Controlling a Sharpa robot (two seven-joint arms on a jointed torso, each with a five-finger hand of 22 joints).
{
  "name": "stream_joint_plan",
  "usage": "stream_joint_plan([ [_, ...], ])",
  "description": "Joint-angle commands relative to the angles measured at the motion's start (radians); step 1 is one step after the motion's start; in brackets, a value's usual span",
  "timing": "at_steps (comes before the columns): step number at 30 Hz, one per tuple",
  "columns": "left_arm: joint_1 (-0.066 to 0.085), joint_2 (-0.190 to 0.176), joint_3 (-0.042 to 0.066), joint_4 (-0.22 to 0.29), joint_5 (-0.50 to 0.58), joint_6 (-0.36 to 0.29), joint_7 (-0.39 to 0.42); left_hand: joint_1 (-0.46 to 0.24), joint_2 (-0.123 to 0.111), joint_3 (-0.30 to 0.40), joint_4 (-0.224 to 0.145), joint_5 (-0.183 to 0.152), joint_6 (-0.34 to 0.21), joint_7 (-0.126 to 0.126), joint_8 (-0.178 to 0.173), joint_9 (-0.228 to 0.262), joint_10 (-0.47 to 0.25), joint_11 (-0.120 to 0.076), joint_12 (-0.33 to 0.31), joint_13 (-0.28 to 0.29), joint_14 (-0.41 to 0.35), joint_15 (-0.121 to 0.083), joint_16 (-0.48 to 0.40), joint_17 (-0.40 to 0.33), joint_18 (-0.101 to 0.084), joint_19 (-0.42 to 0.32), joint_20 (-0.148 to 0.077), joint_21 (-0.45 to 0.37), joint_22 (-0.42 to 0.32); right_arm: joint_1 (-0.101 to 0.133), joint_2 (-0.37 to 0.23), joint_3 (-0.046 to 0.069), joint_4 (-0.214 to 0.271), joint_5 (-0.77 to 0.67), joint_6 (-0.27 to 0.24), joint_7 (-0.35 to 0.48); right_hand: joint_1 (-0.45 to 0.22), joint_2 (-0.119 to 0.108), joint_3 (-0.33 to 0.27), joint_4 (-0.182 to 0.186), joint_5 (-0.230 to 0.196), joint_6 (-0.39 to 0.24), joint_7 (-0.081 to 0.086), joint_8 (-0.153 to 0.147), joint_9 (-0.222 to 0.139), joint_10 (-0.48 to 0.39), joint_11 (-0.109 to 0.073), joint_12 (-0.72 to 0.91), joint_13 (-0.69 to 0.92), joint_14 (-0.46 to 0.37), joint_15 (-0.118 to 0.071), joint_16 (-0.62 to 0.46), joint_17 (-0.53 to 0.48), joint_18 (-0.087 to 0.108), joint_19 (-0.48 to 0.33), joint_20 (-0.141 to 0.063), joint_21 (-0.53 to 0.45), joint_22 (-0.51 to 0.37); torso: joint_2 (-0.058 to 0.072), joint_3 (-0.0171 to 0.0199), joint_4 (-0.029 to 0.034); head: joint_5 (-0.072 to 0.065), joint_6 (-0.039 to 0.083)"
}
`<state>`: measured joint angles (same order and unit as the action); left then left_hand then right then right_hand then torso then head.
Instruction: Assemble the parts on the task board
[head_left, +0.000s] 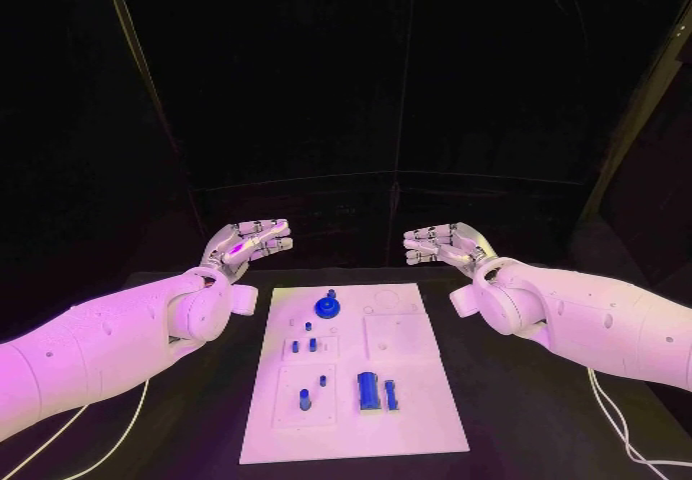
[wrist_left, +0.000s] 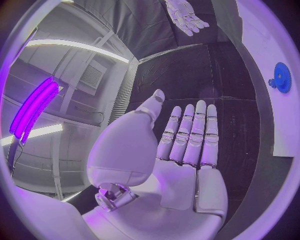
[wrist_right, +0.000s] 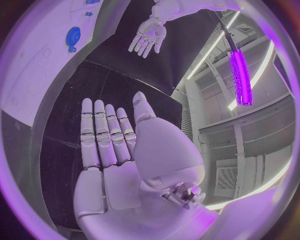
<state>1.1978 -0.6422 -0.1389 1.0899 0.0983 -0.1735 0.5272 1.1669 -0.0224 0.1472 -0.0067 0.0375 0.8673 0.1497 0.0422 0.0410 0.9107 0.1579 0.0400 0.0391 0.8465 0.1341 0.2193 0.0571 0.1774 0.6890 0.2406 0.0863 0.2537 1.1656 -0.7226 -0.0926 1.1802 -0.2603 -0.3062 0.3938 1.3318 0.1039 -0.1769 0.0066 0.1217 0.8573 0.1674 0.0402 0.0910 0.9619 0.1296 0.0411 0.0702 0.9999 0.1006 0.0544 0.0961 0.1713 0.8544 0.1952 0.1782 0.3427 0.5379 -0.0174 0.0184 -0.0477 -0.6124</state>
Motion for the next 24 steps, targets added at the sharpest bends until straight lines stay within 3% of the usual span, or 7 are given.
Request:
stream_joint_plan([
  [1, -0.005, -0.006, 0.006, 0.020, -0.006, -0.026, 0.001, -0.382, 0.022, -0.048, 0.007, -0.037, -0.284, -0.049, -0.042, -0.041, -0.298, -0.052, -0.040, -0.039, -0.277, -0.044, -0.072, -0.057, -0.060, -0.225, -0.079, -0.086, -0.083, -0.006, -0.003, 0.005, 0.023, 0.011, -0.030, 0.004, -0.435, -0.104, 0.059, -0.007, -0.040, -0.280, -0.055, -0.040, -0.091, -0.315, -0.042, -0.041, -0.070, -0.327, -0.101, -0.054, -0.096, -0.052, -0.279, -0.064, -0.058, -0.112, 0.002, 0.0046, -0.0046, 0.012, 0.003],
  [6, -0.027, -0.026, 0.026, 0.091, -0.021, -0.114, 0.000, -0.534, 0.022, -0.067, 0.007, -0.037, -0.396, -0.069, -0.042, -0.041, -0.417, -0.072, -0.040, -0.039, -0.387, -0.061, -0.100, -0.057, -0.081, -0.315, -0.110, -0.086, -0.116, -0.028, -0.014, 0.023, 0.097, 0.062, -0.119, 0.029, -0.600, -0.104, 0.080, -0.007, -0.122, -0.386, -0.075, -0.040, -0.091, -0.433, -0.058, -0.041, -0.070, -0.451, -0.101, -0.054, -0.096, -0.069, -0.385, -0.088, -0.080, -0.154, 0.006, 0.0154, -0.0162, 0.042, 0.011],
  [7, -0.033, -0.031, 0.032, 0.109, -0.024, -0.136, 0.000, -0.551, 0.022, -0.069, 0.007, -0.037, -0.409, -0.071, -0.042, -0.041, -0.430, -0.075, -0.040, -0.039, -0.400, -0.063, -0.104, -0.057, -0.081, -0.325, -0.114, -0.086, -0.120, -0.034, -0.017, 0.027, 0.116, 0.075, -0.141, 0.035, -0.624, -0.104, 0.084, -0.007, -0.122, -0.402, -0.078, -0.040, -0.091, -0.451, -0.130, -0.041, -0.070, -0.469, -0.101, -0.054, -0.096, -0.077, -0.401, -0.092, -0.084, -0.161, 0.006, 0.0164, -0.0173, 0.045, 0.012],
  [12, -0.072, -0.068, 0.068, 0.237, -0.050, -0.294, -0.003, -0.676, 0.022, -0.147, 0.007, -0.037, -0.502, -0.150, -0.042, -0.041, -0.527, -0.158, -0.040, -0.039, -0.490, -0.134, -0.128, -0.057, -0.091, -0.399, -0.139, -0.086, -0.147, -0.072, -0.036, 0.058, 0.244, 0.162, -0.292, 0.078, -0.759, -0.104, 0.100, -0.007, -0.122, -0.489, -0.095, -0.040, -0.091, -0.549, -0.130, -0.041, -0.070, -0.571, -0.101, -0.054, -0.096, -0.090, -0.488, -0.111, -0.102, -0.196, 0.006, 0.0174, -0.0184, 0.048, 0.012],
  [13, -0.080, -0.075, 0.076, 0.261, -0.055, -0.325, -0.003, -0.689, 0.022, -0.147, 0.007, -0.037, -0.512, -0.150, -0.042, -0.041, -0.538, -0.158, -0.040, -0.039, -0.500, -0.134, -0.129, -0.057, -0.092, -0.407, -0.142, -0.086, -0.150, -0.078, -0.039, 0.063, 0.265, 0.176, -0.317, 0.085, -0.775, -0.104, 0.101, -0.007, -0.122, -0.499, -0.167, -0.040, -0.091, -0.560, -0.130, -0.041, -0.070, -0.582, -0.101, -0.054, -0.096, -0.090, -0.497, -0.114, -0.103, -0.200, 0.006, 0.0174, -0.0184, 0.048, 0.012],
  [22, -0.134, -0.125, 0.126, 0.435, -0.089, -0.541, -0.006, -0.832, 0.022, -0.147, 0.007, -0.037, -0.619, -0.150, -0.042, -0.041, -0.650, -0.158, -0.040, -0.039, -0.604, -0.134, -0.219, -0.057, -0.177, -0.491, -0.241, -0.086, -0.181, -0.113, -0.056, 0.091, 0.382, 0.255, -0.454, 0.123, -0.940, -0.104, 0.177, -0.007, -0.122, -0.605, -0.167, -0.040, -0.091, -0.679, -0.130, -0.041, -0.070, -0.706, -0.101, -0.054, -0.096, -0.101, -0.602, -0.195, -0.178, -0.242, 0.006, 0.0174, -0.0184, 0.048, 0.012],
  [24, -0.140, -0.131, 0.132, 0.456, -0.093, -0.566, -0.007, -0.859, 0.022, -0.147, 0.007, -0.037, -0.638, -0.150, -0.042, -0.041, -0.670, -0.158, -0.040, -0.039, -0.623, -0.134, -0.219, -0.057, -0.177, -0.507, -0.241, -0.086, -0.254, -0.115, -0.057, 0.092, 0.389, 0.260, -0.463, 0.126, -0.969, -0.104, 0.177, -0.007, -0.122, -0.624, -0.167, -0.040, -0.091, -0.700, -0.130, -0.041, -0.070, -0.728, -0.101, -0.054, -0.096, -0.171, -0.622, -0.195, -0.178, -0.249, 0.006, 0.0174, -0.0184, 0.048, 0.012],
])
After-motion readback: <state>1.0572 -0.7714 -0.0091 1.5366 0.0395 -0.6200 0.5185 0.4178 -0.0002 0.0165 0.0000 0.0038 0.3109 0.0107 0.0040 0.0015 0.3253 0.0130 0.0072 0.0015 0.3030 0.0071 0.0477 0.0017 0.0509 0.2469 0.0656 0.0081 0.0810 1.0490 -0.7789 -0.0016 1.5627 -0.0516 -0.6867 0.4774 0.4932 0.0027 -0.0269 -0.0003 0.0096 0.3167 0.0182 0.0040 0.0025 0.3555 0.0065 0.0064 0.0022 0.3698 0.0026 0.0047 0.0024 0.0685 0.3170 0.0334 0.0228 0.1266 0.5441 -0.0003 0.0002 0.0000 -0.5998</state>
